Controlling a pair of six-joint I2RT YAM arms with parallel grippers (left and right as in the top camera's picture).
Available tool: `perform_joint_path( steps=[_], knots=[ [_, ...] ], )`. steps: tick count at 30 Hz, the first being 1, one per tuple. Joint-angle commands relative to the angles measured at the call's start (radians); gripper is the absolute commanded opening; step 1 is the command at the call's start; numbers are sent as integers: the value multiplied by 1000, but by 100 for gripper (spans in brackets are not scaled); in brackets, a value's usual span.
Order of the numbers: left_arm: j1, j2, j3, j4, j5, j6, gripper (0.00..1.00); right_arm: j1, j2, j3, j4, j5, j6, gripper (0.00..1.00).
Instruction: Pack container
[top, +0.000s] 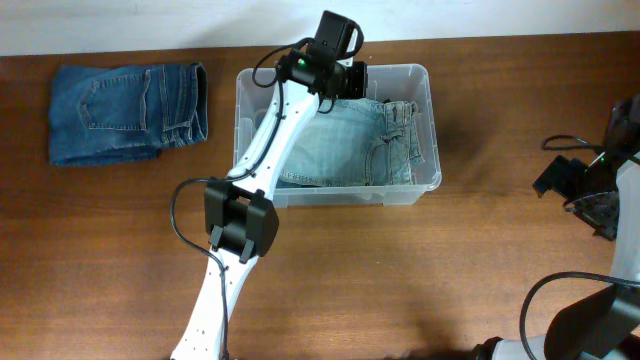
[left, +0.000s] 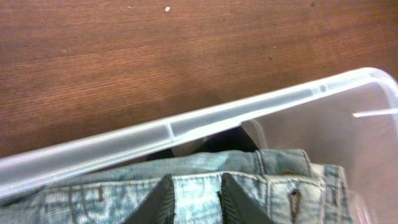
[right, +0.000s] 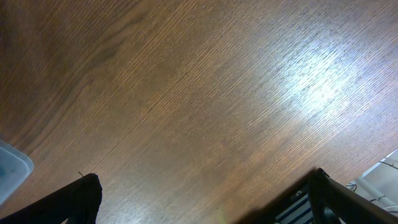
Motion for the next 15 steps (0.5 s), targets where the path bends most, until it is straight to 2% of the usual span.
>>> perform_joint_path(
  steps=[1, 2, 7, 10, 11, 12, 13, 15],
  knots=[
    [8, -85, 72, -25, 36, 40, 38, -1, 0, -1, 1, 2, 8, 98],
    [8, -98, 79, -29, 35, 50, 44, -1, 0, -1, 1, 2, 8, 98],
    [36, -222, 100, -69, 24, 109, 55, -1, 0, -1, 1, 2, 8, 98],
    [76, -292, 100, -139, -32, 212, 72, -1, 0, -1, 1, 2, 8, 98],
    [95, -315, 100, -173, -100, 231, 79, -1, 0, -1, 1, 2, 8, 98],
    [132, -346, 100, -232, -230, 240, 93, -1, 0, -1, 1, 2, 8, 98],
    [150, -359, 100, -256, -288, 240, 99, -1, 0, -1, 1, 1, 8, 98],
    [226, -381, 100, -328, -432, 240, 99, -1, 0, -1, 1, 2, 8, 98]
  ],
)
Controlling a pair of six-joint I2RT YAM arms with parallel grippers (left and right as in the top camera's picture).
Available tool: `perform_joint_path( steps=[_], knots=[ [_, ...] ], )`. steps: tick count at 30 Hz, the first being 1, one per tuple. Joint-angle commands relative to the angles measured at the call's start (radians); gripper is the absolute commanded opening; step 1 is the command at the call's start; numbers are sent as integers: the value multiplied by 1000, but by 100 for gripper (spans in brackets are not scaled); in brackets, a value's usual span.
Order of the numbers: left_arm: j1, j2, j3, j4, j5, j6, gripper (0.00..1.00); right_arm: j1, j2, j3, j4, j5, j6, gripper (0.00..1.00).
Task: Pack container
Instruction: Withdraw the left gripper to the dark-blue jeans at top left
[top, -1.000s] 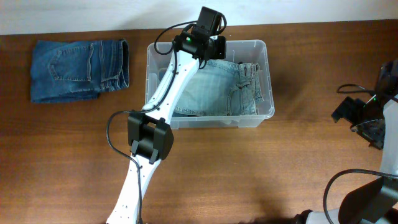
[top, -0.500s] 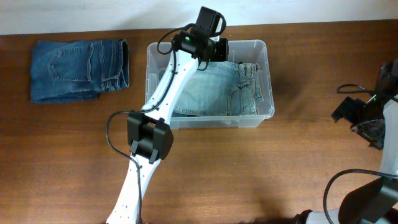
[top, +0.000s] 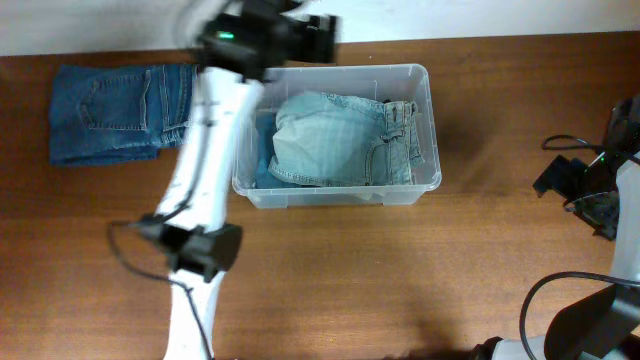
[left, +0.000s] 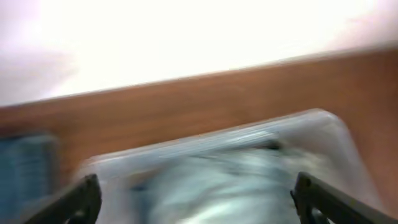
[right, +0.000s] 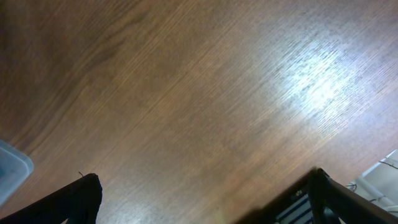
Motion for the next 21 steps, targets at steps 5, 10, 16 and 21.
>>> perform_joint_path(
  steps=[5, 10, 16, 21],
  knots=[
    [277, -38, -4, -103, -277, 53, 99, -1, 0, -1, 1, 2, 8, 98],
    [416, -10, -41, -73, -219, 53, 54, -1, 0, -1, 1, 2, 8, 98],
    [541, 78, -77, 24, -218, 53, 1, -1, 0, -1, 1, 2, 8, 98],
    [619, 229, -77, 65, -219, 53, 1, -1, 0, -1, 1, 2, 8, 98]
  ],
)
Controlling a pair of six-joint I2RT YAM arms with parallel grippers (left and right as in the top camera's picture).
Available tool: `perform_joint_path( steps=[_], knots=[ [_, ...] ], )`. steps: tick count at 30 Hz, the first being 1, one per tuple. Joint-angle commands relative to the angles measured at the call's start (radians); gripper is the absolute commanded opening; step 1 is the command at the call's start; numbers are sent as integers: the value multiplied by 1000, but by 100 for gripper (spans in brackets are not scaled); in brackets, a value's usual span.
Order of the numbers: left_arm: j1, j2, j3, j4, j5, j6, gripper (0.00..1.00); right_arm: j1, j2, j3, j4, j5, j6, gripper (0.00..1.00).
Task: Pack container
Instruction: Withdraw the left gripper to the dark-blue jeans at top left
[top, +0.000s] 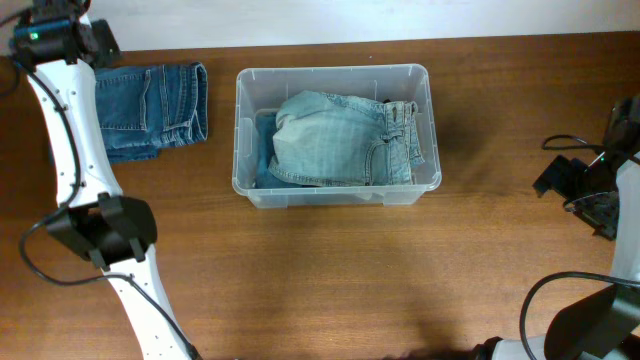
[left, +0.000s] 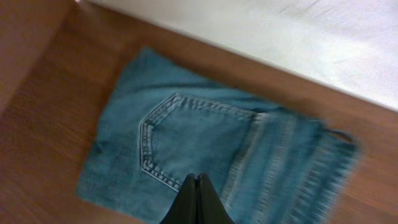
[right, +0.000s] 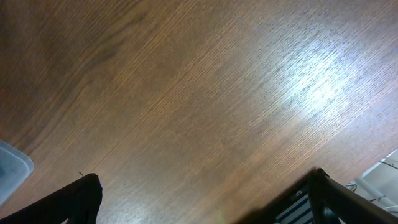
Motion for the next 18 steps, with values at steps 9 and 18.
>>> perform_joint_path(
  steps=[9, 18],
  knots=[
    [101, 249, -13, -14, 4, 9, 1, -1, 0, -1, 1, 2, 8, 99],
    [102, 296, -14, -133, 68, 9, 1, -1, 0, -1, 1, 2, 8, 98]
  ],
)
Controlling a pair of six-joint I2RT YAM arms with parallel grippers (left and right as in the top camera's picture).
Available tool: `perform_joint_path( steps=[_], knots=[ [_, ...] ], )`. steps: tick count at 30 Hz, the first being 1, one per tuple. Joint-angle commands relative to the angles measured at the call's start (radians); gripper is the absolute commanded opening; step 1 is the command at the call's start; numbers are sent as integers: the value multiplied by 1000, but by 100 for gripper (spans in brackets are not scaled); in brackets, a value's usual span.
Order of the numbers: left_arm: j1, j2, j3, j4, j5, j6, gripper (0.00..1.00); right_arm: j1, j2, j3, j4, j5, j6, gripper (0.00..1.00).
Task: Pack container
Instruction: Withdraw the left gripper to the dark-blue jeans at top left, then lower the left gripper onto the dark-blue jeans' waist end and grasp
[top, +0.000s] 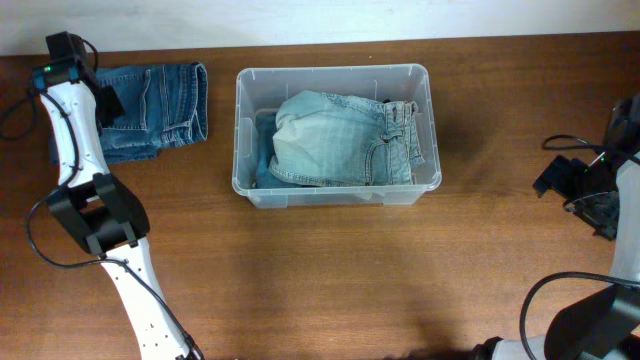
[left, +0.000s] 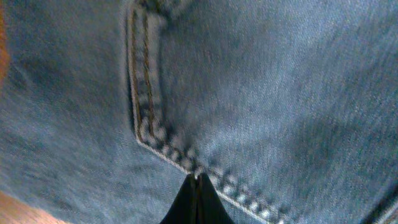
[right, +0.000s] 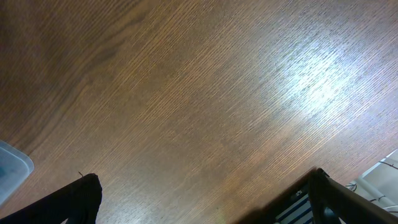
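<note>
A clear plastic container (top: 330, 70) stands at the table's back middle with folded light blue jeans (top: 340, 140) inside. Folded dark blue jeans (top: 155, 95) lie on the table at the back left. My left gripper (top: 106, 102) is down on their left part. In the left wrist view, its fingers (left: 198, 200) are pressed together, shut, with the tips at a pocket seam of the dark denim (left: 249, 93). My right gripper (right: 202, 199) stands open over bare wood at the far right (top: 572, 192), nothing between its fingers.
The wooden table (top: 400, 280) stretches in front of the container and to its right. A white wall runs along the table's back edge. Cables hang around the right arm at the right edge.
My left gripper, still shut, was higher above the dark jeans near the table's back left corner. Now it sits low on them, tips at the pocket seam. The right arm is unchanged.
My left gripper was down at the light jeans near the container's back wall. Then it was open and above the container's left side, the light jeans left inside. Then it was shut above the dark jeans, and now it is down on them.
</note>
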Motion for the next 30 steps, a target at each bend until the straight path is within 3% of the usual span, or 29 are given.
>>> perform_joint_path(
  steps=[1, 8, 20, 30],
  knots=[
    [3, 36, 2, -55, 47, 9, 1, -1, 0, -1, 1, 2, 8, 98],
    [3, 71, 2, -152, 143, 8, 1, -1, 0, -1, 1, 2, 8, 98],
    [-14, 82, 1, -278, 478, -4, 1, -1, 0, -1, 1, 2, 8, 98],
    [-38, 82, 48, -242, 495, -2, 1, -1, 0, -1, 1, 2, 8, 98]
  ],
)
